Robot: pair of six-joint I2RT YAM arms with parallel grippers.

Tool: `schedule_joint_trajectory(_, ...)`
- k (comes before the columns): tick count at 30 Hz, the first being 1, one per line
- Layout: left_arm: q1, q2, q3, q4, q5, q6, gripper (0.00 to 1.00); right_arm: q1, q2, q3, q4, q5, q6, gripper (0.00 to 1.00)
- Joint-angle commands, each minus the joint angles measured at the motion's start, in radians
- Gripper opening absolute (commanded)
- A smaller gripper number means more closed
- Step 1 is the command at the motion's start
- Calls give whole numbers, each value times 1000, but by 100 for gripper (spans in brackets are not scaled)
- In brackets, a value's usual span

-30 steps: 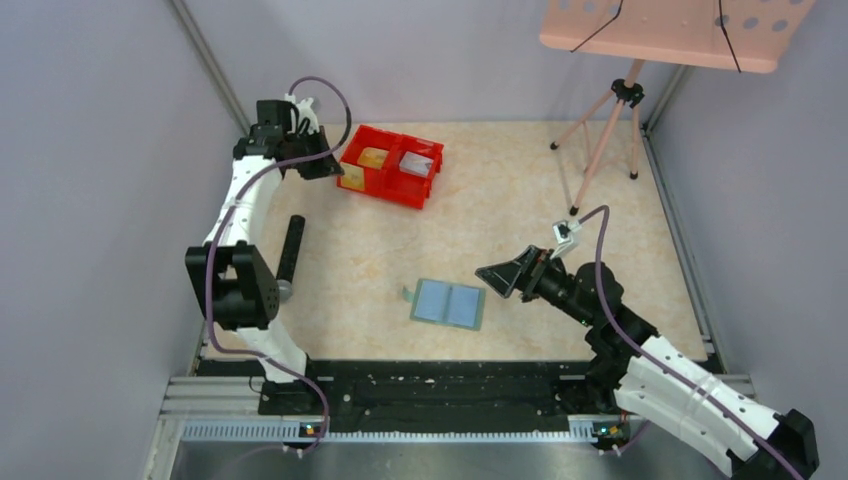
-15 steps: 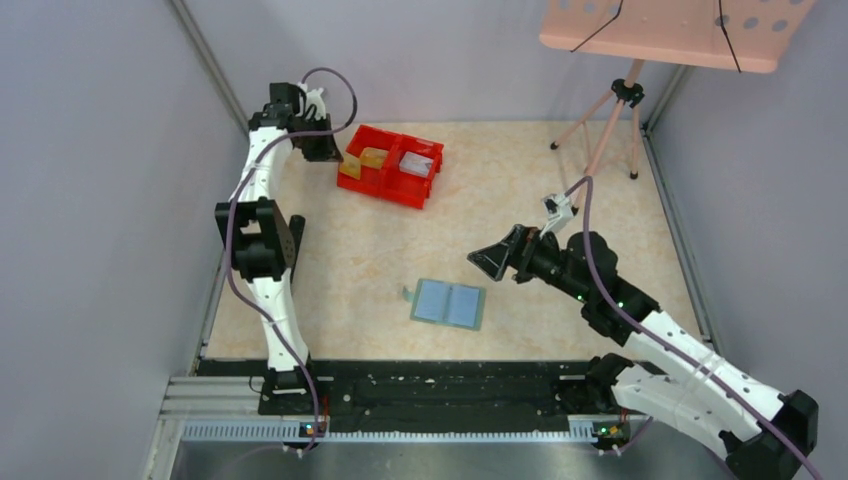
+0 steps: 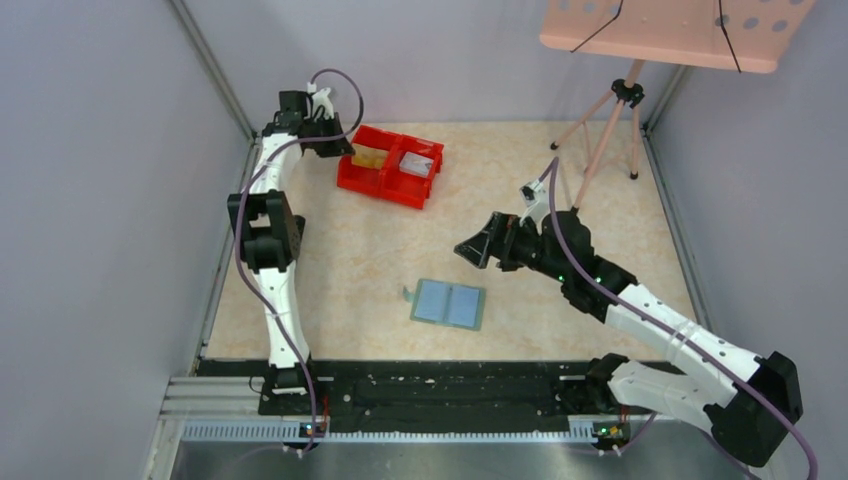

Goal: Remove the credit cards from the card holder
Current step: Place the credit card in the storage box.

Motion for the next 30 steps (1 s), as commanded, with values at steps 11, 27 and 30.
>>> schedule_joint_trajectory(11, 1, 98, 92, 214, 124, -63, 0, -7, 98, 149, -10, 33, -56, 98)
schedule_joint_trajectory(27, -5, 143, 91, 342, 165, -156, 0, -7, 142, 182, 0, 51, -83, 99)
schedule_joint_trajectory(30, -5, 150, 91, 356, 163, -169, 0, -7, 137, 180, 0, 53, -86, 98)
